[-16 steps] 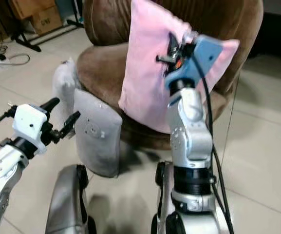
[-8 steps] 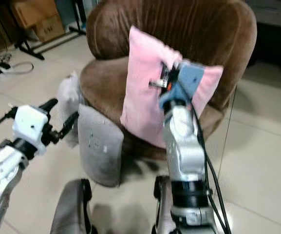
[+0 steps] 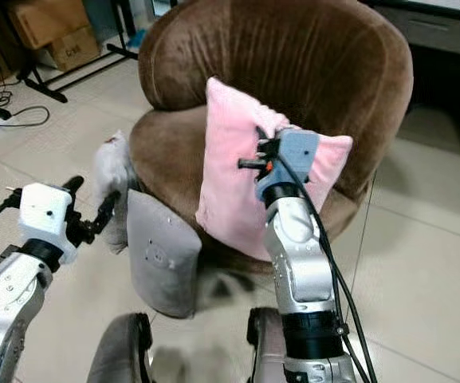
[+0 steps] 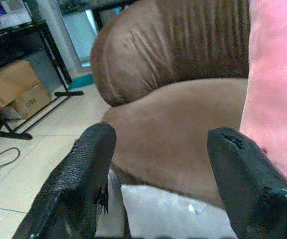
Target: Move the pillow to the sofa from floor
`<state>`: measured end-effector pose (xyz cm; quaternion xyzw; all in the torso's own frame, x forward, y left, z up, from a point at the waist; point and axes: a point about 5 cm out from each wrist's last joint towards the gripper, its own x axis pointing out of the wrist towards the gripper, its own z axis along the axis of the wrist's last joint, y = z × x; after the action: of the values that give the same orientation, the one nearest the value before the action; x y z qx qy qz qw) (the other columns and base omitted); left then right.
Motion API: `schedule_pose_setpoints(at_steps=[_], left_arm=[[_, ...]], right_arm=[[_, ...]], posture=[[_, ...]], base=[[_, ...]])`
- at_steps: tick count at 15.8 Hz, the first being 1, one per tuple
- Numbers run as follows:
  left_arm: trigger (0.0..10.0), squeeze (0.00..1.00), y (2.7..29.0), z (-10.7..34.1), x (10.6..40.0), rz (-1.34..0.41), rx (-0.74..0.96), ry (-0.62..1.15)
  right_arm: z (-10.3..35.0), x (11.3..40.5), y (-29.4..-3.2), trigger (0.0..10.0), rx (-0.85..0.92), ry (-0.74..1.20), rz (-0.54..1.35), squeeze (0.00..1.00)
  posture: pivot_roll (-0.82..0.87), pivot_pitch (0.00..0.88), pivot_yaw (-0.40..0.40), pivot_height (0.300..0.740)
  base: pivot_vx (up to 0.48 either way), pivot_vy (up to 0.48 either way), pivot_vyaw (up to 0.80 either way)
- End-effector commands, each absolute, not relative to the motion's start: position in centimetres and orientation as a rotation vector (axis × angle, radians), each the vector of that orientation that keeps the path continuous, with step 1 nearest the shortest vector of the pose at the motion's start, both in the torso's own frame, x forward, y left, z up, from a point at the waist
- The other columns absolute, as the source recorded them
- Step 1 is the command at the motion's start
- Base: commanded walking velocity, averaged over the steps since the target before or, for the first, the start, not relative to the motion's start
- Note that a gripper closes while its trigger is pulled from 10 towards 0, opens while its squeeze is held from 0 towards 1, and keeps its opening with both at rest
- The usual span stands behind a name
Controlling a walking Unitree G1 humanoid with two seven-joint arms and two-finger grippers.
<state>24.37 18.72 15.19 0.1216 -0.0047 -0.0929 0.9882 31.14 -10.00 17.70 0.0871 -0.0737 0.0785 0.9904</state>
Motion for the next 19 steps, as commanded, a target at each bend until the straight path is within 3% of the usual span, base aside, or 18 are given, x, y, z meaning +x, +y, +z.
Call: schedule_pose_setpoints(at_steps=[1,9,15,19], left_arm=[[10.0,0.0,19.0,15.5,24.3,-0.16,0.257,-0.02],[10.0,0.0,18.9,15.5,24.2,-0.134,0.268,-0.035],[10.0,0.0,18.9,15.5,24.7,-0.13,0.296,-0.042],[10.0,0.0,19.0,15.6,25.0,-0.116,0.309,-0.049]], right_arm=[[18.3,31.1,-9.5,10.0,0.162,-0.172,0.197,0.0],[18.1,31.5,-11.2,10.0,0.184,-0.147,0.127,0.0],[18.5,31.2,-12.3,10.0,0.199,-0.158,0.088,0.0],[16.0,31.3,-13.1,10.0,0.081,-0.05,0.028,0.0]], posture=[[-0.1,0.0,-0.014,0.661],[-0.1,0.0,-0.016,0.736],[-0.11,0.0,0.005,0.74],[-0.11,0.0,0.007,0.74]], base=[[0.0,0.0,0.0],[0.0,0.0,0.0],[0.0,0.0,0.0],[0.0,-0.283,0.0]])
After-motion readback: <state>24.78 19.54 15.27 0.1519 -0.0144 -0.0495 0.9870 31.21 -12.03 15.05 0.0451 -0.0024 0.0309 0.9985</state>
